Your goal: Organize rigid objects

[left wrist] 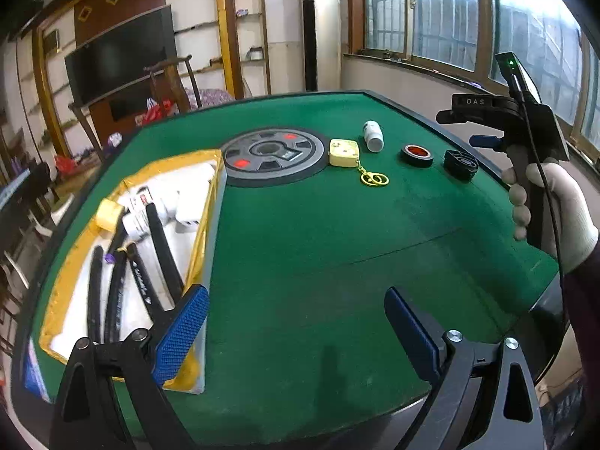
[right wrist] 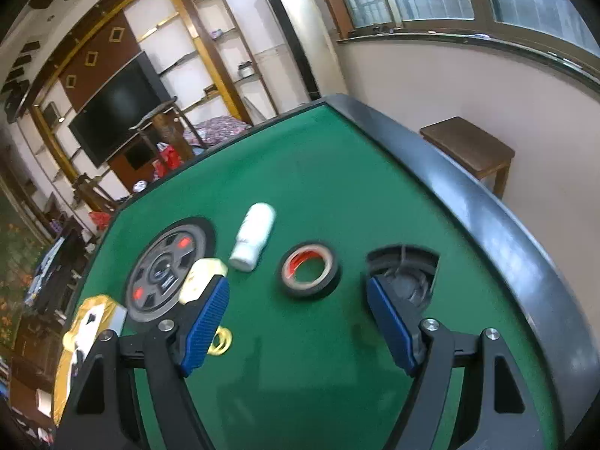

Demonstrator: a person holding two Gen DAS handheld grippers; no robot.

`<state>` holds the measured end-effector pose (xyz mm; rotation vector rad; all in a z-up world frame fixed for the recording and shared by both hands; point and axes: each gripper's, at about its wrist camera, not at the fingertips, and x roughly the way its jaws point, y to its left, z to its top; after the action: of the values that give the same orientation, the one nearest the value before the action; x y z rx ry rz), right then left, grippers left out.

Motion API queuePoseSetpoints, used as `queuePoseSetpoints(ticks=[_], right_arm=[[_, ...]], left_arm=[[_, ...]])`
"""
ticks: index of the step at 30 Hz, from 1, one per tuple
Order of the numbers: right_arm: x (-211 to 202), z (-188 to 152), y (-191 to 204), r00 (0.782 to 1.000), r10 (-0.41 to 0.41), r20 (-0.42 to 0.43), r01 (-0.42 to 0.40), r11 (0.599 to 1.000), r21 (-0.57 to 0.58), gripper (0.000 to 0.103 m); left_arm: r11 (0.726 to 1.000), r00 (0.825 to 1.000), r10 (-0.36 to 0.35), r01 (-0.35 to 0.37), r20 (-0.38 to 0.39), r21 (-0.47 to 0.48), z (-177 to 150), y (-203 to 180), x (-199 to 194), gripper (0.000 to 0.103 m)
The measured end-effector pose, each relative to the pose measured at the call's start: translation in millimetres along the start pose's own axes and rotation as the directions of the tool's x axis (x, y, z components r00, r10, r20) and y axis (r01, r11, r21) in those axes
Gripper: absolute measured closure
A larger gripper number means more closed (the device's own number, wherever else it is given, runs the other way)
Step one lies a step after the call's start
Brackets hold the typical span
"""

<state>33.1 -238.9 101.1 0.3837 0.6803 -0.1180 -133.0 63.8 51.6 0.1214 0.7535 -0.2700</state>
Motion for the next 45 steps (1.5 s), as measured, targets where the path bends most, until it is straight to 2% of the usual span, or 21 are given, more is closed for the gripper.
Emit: queuePoseSetpoints(ticks=[5, 12, 15, 17, 19, 20, 21, 22, 23, 26, 29, 32, 36, 40, 41, 42, 44, 45], right_arm=[[30, 17, 11, 0.999, -0.018, -0.051, 0.016, 0.999, -0.043, 0.027], [99, 43, 46, 0.981, -0.055, -0.184, 0.043, 0.997, -0.069, 0.027], [128, 50, 66, 0.973, -0.12, -0.199, 0.095, 0.987, -0.13, 0.027], [151, 54, 81, 0.954, -0.192, -0.232, 0.147, 0.969, -0.196, 0.028], [169, 56, 86, 0.94, -0.22, -0.259, 0.169, 0.964, -0.205, 0.028], [174, 55, 86, 0.938, -0.221, -0.268, 0.17, 0.964, -0.203, 0.034], [179, 53, 85, 0.933, -0.213, -0.29, 0.159, 0.967, -0.199, 0.059], [182, 49, 84, 0.929, -0.191, -0.318, 0.135, 0.973, -0.19, 0.066], [178, 46, 83, 0.931, -0.183, -0.316, 0.127, 0.973, -0.191, 0.07], [155, 26, 81, 0.928, -0.158, -0.337, 0.088, 0.973, -0.214, 0.07], [108, -5, 75, 0.933, -0.15, -0.326, 0.063, 0.963, -0.261, 0.07], [55, -38, 64, 0.948, -0.108, -0.3, 0.019, 0.959, -0.283, 0.07], [-2, -82, 44, 0.957, -0.005, -0.29, -0.065, 0.971, -0.23, 0.07], [-30, -103, 48, 0.974, -0.033, -0.223, -0.033, 0.958, -0.285, 0.069], [-32, -103, 48, 0.977, -0.024, -0.212, -0.038, 0.958, -0.285, 0.064], [-37, -106, 49, 0.979, -0.003, -0.203, -0.055, 0.96, -0.276, 0.052], [-44, -109, 48, 0.983, 0.044, -0.177, -0.088, 0.965, -0.249, 0.037], [-49, -109, 47, 0.986, 0.067, -0.151, -0.102, 0.965, -0.241, 0.036]], left_arm=[[0.997, 0.998, -0.056, 0.054, -0.04, -0.062, 3, 6, 14, 0.006], [0.994, 0.993, -0.1, 0.097, -0.055, -0.056, 5, 6, 19, 0.006], [0.992, 0.992, -0.113, 0.11, -0.058, -0.053, 5, 8, 19, 0.006], [0.992, 0.991, -0.117, 0.114, -0.069, -0.049, 5, 8, 21, 0.006], [0.992, 0.99, -0.122, 0.119, -0.067, -0.047, 5, 7, 19, 0.006], [0.992, 0.99, -0.124, 0.121, -0.065, -0.046, 6, 7, 18, 0.006], [0.991, 0.99, -0.126, 0.123, -0.065, -0.048, 6, 7, 17, 0.006], [0.99, 0.989, -0.133, 0.13, -0.066, -0.052, 7, 7, 17, 0.006], [0.988, 0.986, -0.149, 0.144, -0.07, -0.059, 8, 7, 18, 0.006], [0.978, 0.976, -0.198, 0.19, -0.086, -0.087, 10, 10, 23, 0.006], [0.968, 0.968, -0.236, 0.228, -0.083, -0.101, 13, 11, 25, 0.006], [0.967, 0.969, -0.239, 0.231, -0.065, -0.106, 19, 8, 23, 0.006], [0.959, 0.964, -0.256, 0.245, -0.069, -0.14, 24, 6, 19, 0.006], [0.972, 0.974, -0.222, 0.217, -0.05, -0.092, 24, -6, 0, 0.006], [0.976, 0.977, -0.208, 0.204, -0.049, -0.083, 25, -9, -5, 0.006], [0.977, 0.978, -0.202, 0.198, -0.047, -0.081, 26, -10, -8, 0.006], [0.98, 0.982, -0.185, 0.182, -0.033, -0.075, 28, -12, -15, 0.006], [0.983, 0.985, -0.17, 0.168, -0.022, -0.071, 29, -13, -20, 0.006]])
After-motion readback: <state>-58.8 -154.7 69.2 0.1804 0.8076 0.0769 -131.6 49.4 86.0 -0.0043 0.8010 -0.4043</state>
